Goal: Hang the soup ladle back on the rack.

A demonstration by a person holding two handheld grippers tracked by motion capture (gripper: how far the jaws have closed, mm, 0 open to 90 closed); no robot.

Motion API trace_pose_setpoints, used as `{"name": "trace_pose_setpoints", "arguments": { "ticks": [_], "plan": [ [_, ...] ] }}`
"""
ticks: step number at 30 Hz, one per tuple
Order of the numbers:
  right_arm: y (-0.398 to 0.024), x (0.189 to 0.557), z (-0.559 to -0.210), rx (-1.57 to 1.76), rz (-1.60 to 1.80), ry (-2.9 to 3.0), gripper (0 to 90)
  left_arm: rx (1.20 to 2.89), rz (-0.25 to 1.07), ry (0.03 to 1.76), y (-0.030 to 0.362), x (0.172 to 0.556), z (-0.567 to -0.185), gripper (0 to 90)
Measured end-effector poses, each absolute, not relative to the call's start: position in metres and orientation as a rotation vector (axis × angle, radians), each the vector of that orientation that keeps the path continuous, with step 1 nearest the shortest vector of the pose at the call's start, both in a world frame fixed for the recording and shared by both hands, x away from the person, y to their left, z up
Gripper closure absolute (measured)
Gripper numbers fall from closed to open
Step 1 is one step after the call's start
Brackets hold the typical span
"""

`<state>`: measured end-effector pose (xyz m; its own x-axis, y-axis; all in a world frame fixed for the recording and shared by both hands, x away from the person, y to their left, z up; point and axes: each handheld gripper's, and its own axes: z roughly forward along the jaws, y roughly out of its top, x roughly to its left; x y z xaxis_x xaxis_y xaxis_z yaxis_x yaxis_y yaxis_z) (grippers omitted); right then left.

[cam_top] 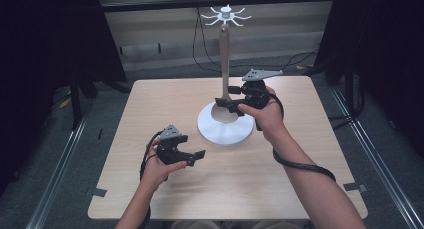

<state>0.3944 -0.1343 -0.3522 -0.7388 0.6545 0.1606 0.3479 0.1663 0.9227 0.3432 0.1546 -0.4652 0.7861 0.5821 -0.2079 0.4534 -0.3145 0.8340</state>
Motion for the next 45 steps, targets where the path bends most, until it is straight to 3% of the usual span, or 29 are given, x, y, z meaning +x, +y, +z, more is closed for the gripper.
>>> {"name": "trace_pose_setpoints", "arguments": {
  "ticks": [19, 45],
  "plan": [
    [-0.156, 0.369, -0.370, 0.971, 1.482, 2.211, 13.1, 1.966, 0.162, 0.776, 0.155, 0.343, -0.465, 4.9],
    [-0.182, 0.326, -0.406, 0.949, 1.416, 2.251, 10.4, 1.981, 0.168, 0.773, 0.152, 0.342, -0.466, 4.7]
  ]
}}
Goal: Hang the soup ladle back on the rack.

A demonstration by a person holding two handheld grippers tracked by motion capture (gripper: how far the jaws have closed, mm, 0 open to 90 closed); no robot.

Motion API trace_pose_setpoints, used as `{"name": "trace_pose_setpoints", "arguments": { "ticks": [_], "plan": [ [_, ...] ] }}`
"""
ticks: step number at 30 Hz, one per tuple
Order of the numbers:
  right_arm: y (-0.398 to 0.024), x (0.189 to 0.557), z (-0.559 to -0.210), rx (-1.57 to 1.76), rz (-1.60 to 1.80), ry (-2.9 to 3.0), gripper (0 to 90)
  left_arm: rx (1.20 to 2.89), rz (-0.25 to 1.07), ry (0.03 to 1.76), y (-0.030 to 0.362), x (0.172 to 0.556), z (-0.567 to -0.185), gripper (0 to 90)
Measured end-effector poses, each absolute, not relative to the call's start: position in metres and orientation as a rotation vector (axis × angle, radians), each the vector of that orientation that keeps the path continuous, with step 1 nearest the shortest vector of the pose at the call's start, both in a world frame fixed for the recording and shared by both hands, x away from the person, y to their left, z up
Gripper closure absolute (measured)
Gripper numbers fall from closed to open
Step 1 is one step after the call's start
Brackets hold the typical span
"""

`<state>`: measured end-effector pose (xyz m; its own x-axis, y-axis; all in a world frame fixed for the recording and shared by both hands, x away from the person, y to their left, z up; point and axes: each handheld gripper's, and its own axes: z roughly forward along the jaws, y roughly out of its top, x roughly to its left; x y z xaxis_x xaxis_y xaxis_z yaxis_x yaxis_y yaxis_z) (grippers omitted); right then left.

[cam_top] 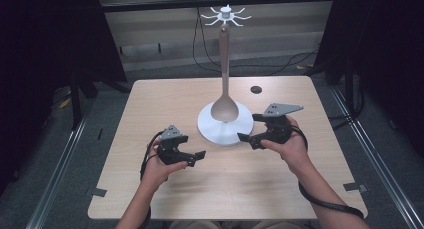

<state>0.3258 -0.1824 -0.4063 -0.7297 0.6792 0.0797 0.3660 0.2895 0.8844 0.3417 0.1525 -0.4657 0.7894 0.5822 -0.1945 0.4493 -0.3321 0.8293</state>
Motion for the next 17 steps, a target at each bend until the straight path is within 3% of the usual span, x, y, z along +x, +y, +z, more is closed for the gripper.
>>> {"name": "trace_pose_setpoints", "arguments": {
  "ticks": [17],
  "plan": [
    [-0.198, 0.299, -0.434, 0.975, 1.408, 2.240, 10.2, 1.996, 0.164, 0.768, 0.150, 0.343, -0.468, 4.7]
  ]
}}
